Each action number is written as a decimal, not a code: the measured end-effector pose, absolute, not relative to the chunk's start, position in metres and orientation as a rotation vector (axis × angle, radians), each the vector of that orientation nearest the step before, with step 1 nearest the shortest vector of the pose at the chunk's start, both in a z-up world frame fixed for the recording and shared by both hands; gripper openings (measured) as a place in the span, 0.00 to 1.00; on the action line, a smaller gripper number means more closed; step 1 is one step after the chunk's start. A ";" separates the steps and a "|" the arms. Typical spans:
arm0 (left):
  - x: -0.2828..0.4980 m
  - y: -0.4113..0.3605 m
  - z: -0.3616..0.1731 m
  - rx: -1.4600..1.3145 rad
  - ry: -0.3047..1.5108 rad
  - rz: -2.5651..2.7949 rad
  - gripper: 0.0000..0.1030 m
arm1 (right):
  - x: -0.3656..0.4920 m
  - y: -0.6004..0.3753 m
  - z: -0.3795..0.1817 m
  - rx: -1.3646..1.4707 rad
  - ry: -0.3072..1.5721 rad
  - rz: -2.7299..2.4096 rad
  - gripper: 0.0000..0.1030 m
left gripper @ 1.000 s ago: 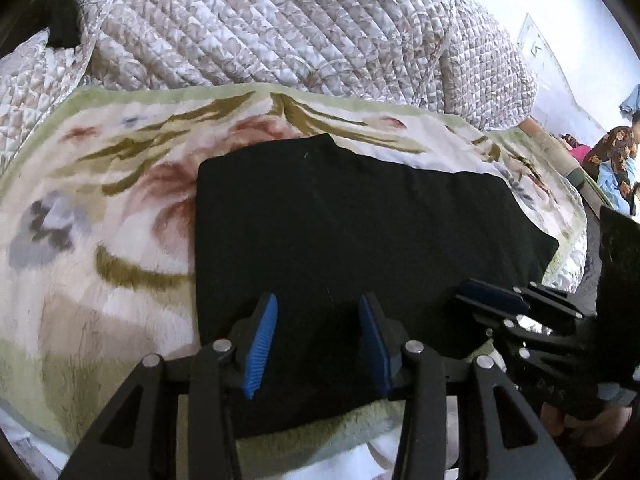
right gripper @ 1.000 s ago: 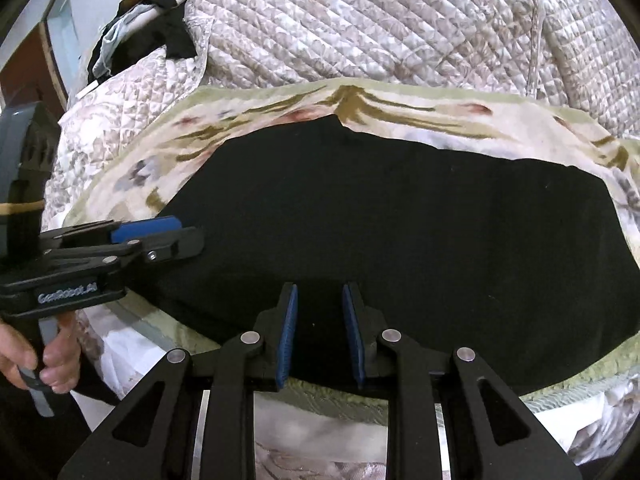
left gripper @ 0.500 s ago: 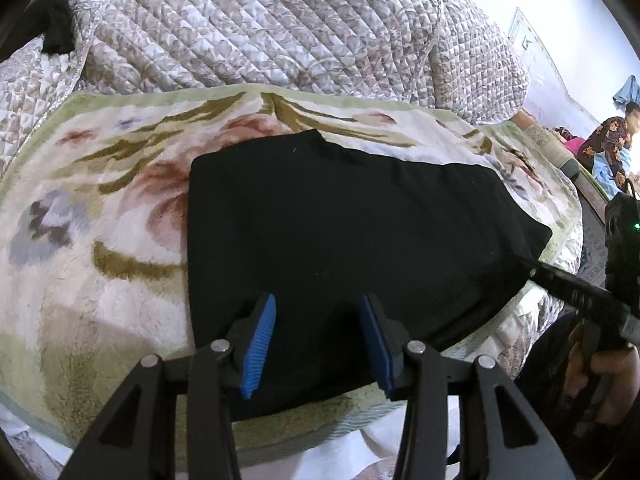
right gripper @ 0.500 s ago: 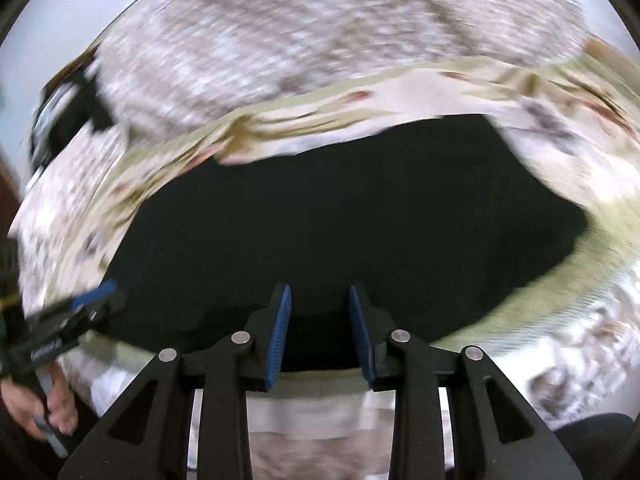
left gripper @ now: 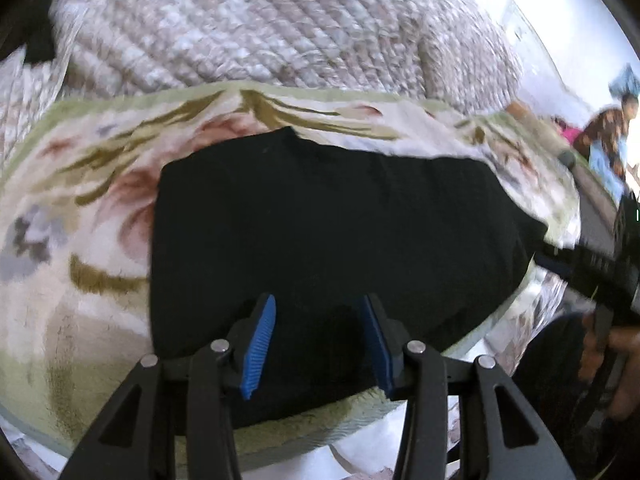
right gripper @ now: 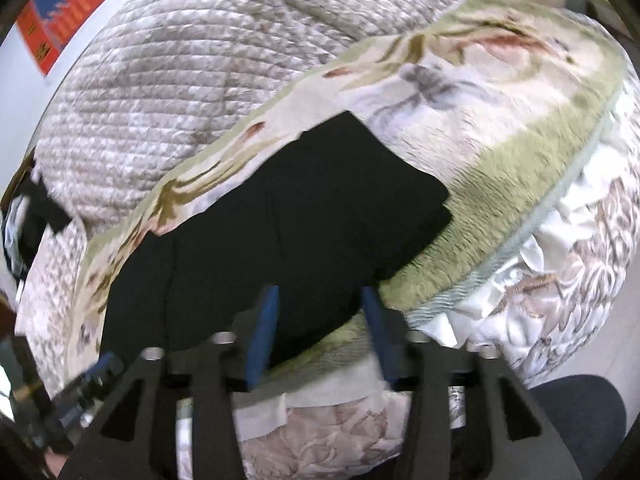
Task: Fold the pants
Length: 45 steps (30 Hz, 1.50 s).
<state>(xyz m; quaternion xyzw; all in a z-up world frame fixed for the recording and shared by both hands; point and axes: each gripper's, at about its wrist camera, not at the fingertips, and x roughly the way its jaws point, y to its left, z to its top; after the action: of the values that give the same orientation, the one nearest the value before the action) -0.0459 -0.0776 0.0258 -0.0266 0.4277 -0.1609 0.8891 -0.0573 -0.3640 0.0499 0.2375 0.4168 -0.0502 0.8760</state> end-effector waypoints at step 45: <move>-0.029 -0.042 0.040 -0.149 0.864 -0.255 0.46 | 0.006 -0.362 0.118 0.580 0.711 0.071 0.21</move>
<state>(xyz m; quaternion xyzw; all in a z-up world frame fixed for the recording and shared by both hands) -0.0288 -0.0421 0.0399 -0.0719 0.4173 -0.1233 0.8975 0.0060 -0.3619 0.1183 0.2798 0.3431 0.0342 0.8960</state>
